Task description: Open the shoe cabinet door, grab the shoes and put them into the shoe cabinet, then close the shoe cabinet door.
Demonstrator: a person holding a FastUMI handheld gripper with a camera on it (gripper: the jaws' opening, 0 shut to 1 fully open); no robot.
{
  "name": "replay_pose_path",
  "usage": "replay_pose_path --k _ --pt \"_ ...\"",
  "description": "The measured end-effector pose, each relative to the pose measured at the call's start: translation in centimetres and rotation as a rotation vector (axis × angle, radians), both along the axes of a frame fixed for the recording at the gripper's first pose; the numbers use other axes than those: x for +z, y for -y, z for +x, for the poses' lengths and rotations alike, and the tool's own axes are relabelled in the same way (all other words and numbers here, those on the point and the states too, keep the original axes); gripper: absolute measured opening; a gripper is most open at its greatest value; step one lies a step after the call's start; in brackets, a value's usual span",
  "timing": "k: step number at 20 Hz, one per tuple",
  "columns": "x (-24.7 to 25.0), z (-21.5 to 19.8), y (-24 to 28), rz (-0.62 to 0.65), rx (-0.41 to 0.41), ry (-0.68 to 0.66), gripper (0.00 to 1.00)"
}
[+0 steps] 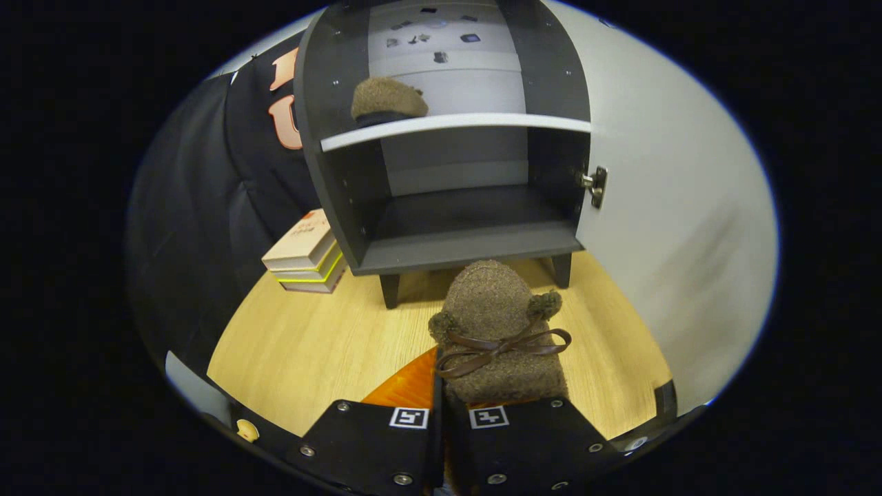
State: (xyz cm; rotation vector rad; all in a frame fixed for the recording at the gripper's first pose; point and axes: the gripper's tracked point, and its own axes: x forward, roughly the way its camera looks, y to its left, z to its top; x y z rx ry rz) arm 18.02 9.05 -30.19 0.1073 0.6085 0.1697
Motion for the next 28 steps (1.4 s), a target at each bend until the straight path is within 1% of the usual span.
replay_pose_path --k 4,7,10,12,15,19,20,23,24,28 --pt "5.4 2.3 -0.3 -0.003 0.018 0.084 0.08" --pt "8.9 4.2 -0.1 -0.003 0.018 0.123 0.07" --pt "12.5 6.9 -0.1 -0.018 0.048 0.195 0.07" --pt "14.6 8.7 0.2 -0.029 0.047 0.226 0.07" --pt "17.9 12.3 0.7 -0.028 0.04 0.279 0.07" --pt "21.4 18.5 1.2 -0.039 0.047 0.342 0.07" --pt "22.3 19.4 1.3 -0.042 0.048 0.353 0.07" --pt "23.2 23.3 1.4 -0.044 0.055 0.359 0.07" --pt "23.5 25.1 1.2 -0.051 0.061 0.361 0.07" --pt "23.2 31.1 1.1 -0.073 0.072 0.347 0.07"
